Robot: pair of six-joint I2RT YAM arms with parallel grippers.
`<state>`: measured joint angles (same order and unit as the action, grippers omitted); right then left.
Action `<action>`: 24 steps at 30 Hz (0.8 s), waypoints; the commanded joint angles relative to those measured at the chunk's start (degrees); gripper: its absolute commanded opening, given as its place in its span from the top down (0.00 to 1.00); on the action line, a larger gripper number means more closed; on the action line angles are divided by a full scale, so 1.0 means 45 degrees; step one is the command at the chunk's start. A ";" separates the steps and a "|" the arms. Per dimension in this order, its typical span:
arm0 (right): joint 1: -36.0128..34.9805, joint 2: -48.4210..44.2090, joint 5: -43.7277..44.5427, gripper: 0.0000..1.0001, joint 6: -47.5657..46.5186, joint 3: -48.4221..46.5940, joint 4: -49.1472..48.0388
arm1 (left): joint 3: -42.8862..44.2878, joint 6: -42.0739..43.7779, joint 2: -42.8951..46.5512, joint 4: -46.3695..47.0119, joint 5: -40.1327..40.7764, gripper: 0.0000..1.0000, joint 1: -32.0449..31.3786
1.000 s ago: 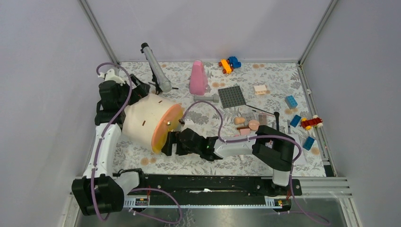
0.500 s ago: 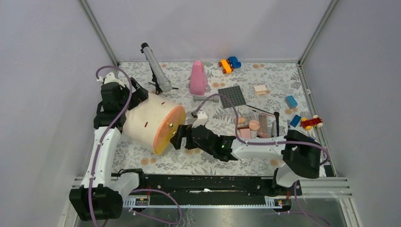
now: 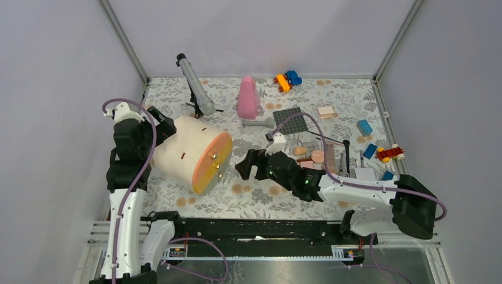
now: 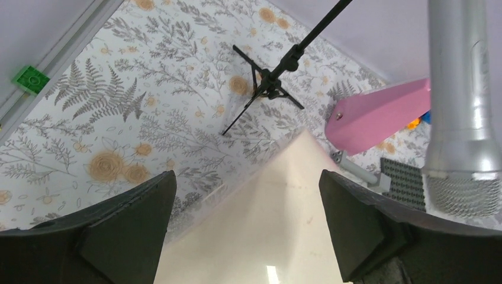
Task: Organize the makeup
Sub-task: Move the storage box to the center of the board.
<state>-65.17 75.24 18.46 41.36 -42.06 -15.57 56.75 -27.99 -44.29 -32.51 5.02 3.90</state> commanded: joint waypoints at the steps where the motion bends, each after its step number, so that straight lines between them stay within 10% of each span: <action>1: 0.0866 -0.0607 0.0231 0.01 0.1302 0.0085 0.0070 | -0.0804 0.0446 0.0503 -0.0393 0.0287 0.01 -0.0031; 24: 0.2296 0.6386 -0.1930 0.21 0.1688 -0.6199 -0.0327 | -0.2424 0.0712 0.1078 0.0099 -0.1046 0.01 -0.0236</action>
<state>-55.68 100.73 12.25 48.84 -63.90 -13.50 47.70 -26.35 -39.83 -30.04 2.57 3.86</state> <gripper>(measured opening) 0.785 0.989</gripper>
